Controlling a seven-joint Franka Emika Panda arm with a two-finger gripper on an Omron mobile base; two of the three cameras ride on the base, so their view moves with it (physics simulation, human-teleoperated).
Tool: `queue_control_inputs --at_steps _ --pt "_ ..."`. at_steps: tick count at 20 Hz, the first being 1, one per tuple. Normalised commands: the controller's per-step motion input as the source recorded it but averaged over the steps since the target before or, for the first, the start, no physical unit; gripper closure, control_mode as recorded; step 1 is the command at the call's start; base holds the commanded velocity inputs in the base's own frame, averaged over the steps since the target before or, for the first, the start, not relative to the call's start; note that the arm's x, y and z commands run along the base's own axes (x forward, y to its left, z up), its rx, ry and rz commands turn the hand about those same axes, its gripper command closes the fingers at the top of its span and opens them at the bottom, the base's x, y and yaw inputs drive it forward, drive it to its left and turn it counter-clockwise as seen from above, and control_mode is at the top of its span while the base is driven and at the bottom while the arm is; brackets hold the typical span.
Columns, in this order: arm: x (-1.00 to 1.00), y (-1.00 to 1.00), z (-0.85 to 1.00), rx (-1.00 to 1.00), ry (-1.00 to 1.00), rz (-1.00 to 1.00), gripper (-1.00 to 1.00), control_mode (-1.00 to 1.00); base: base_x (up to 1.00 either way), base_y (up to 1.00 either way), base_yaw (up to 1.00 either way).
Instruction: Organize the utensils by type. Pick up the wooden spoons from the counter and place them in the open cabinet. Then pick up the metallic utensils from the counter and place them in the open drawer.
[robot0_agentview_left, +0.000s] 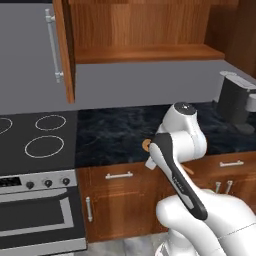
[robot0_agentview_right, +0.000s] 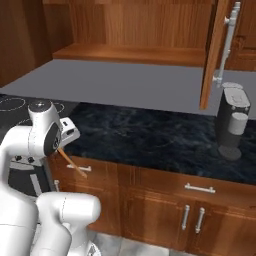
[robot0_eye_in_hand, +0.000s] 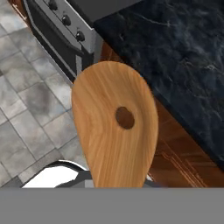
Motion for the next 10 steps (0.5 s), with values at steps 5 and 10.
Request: queue_control_inputs --at_steps 5,10 --pt "0.00 0.00 0.00 0.00 0.00 0.00 1.00 1.00 0.76 -0.29 0.00" --pt "0.00 0.00 0.00 0.00 0.00 0.00 1.00 1.00 0.64 -0.19 -0.01"
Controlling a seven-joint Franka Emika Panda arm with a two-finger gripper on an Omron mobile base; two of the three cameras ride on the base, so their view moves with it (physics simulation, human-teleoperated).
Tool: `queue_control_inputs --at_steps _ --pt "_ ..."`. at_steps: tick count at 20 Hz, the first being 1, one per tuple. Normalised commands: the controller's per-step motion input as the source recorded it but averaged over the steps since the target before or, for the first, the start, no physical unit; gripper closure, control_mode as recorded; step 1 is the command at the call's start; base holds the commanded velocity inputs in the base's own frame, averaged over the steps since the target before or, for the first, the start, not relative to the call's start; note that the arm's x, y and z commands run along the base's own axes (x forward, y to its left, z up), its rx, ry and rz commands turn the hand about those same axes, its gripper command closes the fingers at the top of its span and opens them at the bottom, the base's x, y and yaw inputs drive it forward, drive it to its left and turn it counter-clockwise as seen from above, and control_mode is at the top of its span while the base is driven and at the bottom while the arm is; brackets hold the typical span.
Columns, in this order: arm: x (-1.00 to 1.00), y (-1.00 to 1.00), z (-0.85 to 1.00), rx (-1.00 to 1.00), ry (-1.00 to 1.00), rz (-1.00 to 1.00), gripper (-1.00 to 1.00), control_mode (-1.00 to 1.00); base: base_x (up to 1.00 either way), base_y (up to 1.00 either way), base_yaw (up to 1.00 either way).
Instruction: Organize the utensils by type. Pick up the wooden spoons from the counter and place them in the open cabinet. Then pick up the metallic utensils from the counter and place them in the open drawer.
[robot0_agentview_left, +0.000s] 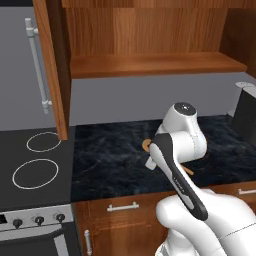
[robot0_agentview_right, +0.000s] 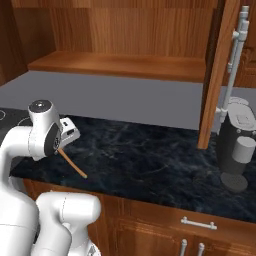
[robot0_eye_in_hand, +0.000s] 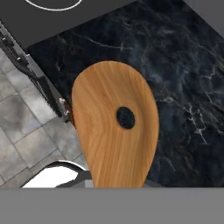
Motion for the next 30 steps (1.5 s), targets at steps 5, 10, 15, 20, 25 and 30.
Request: queue_control_inputs --at_steps 5,10,15,20,25,30 --pt "0.00 0.00 0.00 0.00 0.00 0.00 1.00 1.00 0.54 -0.07 -0.01" --pt "0.00 0.00 0.00 0.00 0.00 0.00 1.00 1.00 0.16 0.00 -0.03" --pt "0.00 0.00 0.00 0.00 0.00 0.00 1.00 1.00 0.00 0.00 0.00" --pt "0.00 0.00 0.00 0.00 0.00 0.00 1.00 1.00 0.00 0.00 0.00" --pt "0.00 0.00 0.00 0.00 0.00 0.00 1.00 1.00 0.00 0.00 0.00" --pt "-0.02 0.00 0.06 0.00 -0.04 0.00 1.00 -1.00 -0.05 0.00 0.00"
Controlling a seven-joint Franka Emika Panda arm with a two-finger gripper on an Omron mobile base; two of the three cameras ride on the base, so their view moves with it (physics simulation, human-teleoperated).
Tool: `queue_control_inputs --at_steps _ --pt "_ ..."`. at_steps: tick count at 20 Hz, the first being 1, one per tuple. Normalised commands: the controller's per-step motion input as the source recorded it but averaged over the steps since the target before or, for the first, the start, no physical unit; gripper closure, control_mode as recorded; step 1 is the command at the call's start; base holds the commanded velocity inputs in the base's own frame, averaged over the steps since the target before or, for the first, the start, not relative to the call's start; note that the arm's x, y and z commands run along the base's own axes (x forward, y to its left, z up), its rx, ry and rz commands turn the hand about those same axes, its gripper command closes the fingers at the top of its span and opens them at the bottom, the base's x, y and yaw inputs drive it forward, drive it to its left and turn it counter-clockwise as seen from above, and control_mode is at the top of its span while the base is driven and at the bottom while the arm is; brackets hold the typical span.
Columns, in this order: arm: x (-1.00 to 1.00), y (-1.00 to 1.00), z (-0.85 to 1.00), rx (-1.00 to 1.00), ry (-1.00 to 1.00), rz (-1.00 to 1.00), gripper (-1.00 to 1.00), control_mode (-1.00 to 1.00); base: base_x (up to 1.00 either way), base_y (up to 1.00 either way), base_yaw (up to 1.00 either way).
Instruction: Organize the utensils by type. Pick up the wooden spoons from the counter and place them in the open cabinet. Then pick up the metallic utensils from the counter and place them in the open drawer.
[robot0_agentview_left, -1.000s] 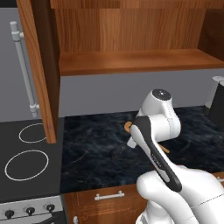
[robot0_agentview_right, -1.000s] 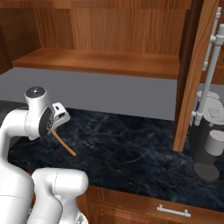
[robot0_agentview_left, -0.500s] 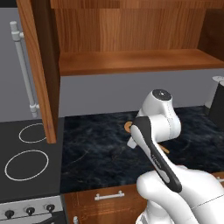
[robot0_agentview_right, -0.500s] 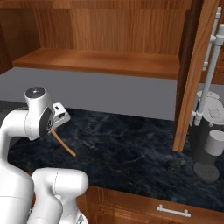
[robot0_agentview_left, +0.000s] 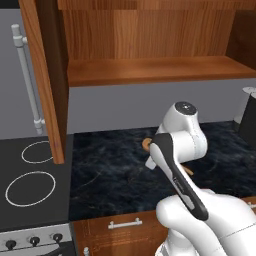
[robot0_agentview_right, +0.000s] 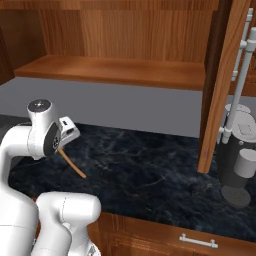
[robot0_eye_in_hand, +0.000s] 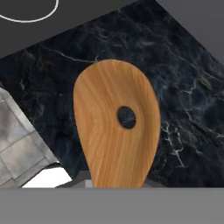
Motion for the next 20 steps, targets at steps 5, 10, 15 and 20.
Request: queue_control_inputs --at_steps 5,10,15,20 --pt "-0.06 0.00 0.43 0.00 -0.28 0.06 1.00 -1.00 0.00 0.00 0.00" --pt "-0.01 0.00 0.54 -0.05 -0.31 0.15 1.00 -1.00 0.00 0.00 0.00" --pt "-0.05 -0.01 0.65 -0.04 -0.31 0.15 1.00 -1.00 0.00 0.00 0.00" --pt "0.00 0.00 0.66 -0.07 -0.10 0.07 1.00 -1.00 0.00 0.00 0.00"
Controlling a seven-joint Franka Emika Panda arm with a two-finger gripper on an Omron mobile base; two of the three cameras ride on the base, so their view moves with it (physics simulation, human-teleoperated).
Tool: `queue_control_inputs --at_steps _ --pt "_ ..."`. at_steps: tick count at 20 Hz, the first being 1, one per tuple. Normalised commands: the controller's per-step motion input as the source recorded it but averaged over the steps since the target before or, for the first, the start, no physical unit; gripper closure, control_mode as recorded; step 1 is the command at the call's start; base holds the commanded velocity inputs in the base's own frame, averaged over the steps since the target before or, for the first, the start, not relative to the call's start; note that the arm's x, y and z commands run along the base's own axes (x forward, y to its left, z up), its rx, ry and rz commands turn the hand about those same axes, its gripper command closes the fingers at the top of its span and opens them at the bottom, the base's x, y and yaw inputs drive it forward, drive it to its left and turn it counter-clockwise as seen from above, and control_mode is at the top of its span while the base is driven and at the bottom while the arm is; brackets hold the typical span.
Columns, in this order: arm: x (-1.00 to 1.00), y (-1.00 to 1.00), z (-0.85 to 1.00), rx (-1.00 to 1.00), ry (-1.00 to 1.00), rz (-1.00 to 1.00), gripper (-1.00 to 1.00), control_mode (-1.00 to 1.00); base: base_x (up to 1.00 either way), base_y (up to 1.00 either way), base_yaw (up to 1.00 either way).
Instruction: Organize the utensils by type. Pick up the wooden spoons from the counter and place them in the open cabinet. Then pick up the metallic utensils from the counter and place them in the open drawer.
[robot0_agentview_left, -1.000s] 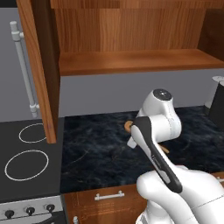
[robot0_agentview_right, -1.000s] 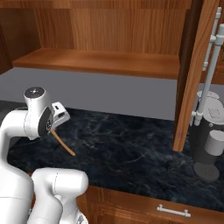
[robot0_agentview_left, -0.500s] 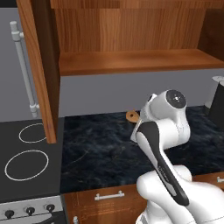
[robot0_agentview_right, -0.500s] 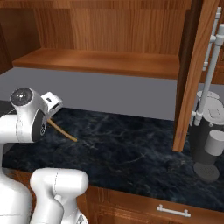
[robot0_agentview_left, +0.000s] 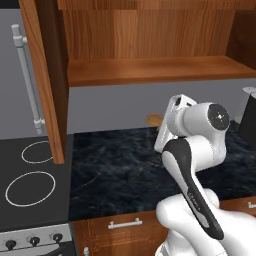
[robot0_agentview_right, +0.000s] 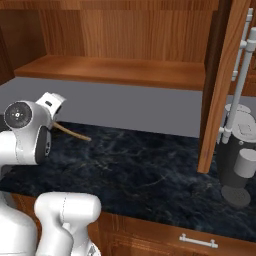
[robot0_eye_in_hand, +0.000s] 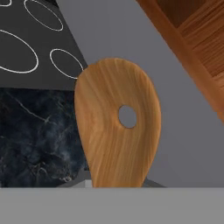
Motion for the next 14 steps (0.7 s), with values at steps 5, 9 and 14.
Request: queue_control_inputs --at_steps 5,9,14 --pt "0.00 0.00 0.66 -0.05 -0.01 0.04 1.00 -1.00 0.00 0.00 0.00" --pt "0.00 0.00 0.65 -0.05 0.00 0.02 1.00 -1.00 0.00 0.00 0.00" --pt "0.00 0.00 0.61 -0.16 -0.01 0.03 1.00 -1.00 0.00 0.00 0.00"
